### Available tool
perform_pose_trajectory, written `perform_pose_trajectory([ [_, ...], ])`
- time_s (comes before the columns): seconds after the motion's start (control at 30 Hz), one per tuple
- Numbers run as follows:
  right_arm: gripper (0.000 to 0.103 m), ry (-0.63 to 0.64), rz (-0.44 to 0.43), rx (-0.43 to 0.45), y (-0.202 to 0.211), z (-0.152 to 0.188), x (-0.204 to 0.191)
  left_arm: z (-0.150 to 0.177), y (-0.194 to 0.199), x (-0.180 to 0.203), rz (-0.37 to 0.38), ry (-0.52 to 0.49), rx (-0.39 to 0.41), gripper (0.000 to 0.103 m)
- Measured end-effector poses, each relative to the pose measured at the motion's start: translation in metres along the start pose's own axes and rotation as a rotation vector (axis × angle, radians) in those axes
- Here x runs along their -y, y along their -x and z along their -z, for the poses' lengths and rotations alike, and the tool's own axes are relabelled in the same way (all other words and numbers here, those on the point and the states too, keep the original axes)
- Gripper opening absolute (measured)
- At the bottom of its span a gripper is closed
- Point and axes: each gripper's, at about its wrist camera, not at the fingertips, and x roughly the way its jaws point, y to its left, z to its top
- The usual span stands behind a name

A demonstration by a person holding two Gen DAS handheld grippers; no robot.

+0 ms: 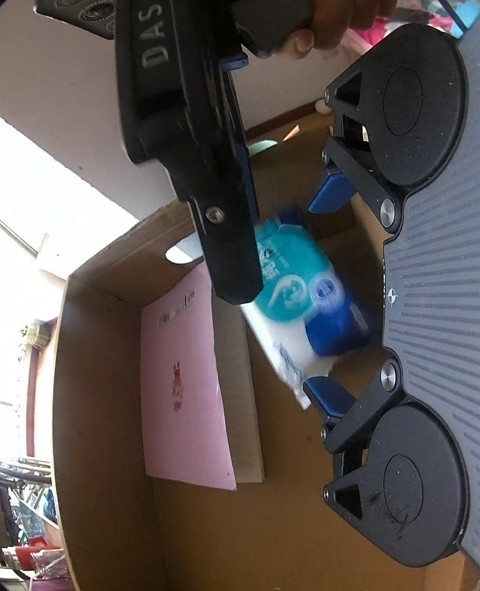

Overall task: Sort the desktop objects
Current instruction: 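Lower the wet-wipes pack into the box beside the pink book and open the right gripper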

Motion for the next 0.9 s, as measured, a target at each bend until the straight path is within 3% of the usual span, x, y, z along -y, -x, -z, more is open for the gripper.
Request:
perform_pose_trajectory([
  [0.47,0.089,-0.012,-0.015,-0.016,-0.002,-0.002,-0.003,-0.008,-0.014,0.002,0.010,-0.007,-0.044,0.097],
  [0.9,0.090,-0.119,-0.085,0.006,0.008,-0.007,0.014,-0.017,-0.022,-0.001,0.011,-0.018,-0.046,0.099],
])
